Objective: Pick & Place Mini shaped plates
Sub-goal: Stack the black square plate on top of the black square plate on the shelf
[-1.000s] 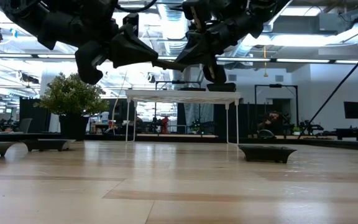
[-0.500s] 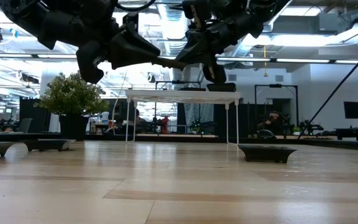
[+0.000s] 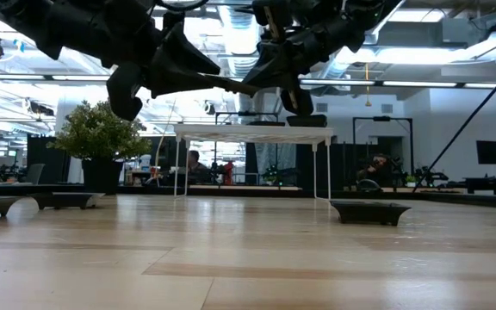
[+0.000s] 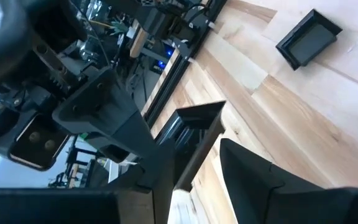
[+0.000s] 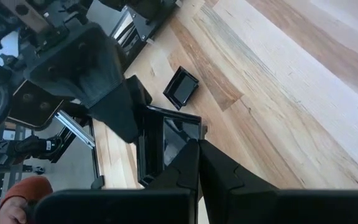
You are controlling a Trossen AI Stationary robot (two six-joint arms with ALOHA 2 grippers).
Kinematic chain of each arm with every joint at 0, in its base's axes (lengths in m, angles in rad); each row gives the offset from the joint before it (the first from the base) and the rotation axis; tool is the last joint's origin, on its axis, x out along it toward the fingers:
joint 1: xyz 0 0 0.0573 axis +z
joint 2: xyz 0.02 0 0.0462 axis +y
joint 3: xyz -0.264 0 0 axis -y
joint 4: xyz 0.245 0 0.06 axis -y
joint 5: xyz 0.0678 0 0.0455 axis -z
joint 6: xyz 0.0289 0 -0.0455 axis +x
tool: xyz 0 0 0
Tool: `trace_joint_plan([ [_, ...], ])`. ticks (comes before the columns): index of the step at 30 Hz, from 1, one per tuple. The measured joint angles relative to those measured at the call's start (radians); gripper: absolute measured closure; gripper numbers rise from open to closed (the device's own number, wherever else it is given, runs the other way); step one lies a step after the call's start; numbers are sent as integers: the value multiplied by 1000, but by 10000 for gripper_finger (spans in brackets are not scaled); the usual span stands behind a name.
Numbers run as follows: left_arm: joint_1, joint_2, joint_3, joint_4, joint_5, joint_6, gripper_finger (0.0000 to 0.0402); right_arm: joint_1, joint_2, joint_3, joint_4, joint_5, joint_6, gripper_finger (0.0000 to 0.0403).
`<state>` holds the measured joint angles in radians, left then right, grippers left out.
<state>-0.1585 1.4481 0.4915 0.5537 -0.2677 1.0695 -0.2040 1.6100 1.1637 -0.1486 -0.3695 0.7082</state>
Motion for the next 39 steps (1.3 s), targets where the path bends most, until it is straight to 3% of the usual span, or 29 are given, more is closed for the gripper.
trace_joint_plan([
  [7, -18, 86, 22, 1, -127, 37, 271, -2, 0, -1, 10, 5, 0, 401],
  [14, -18, 185, 89, 9, -152, 57, 271, -2, 0, -2, 2, 6, -1, 401],
  [39, -30, 149, 94, 3, -174, -12, 271, -1, 0, -1, -21, 3, -38, 401],
])
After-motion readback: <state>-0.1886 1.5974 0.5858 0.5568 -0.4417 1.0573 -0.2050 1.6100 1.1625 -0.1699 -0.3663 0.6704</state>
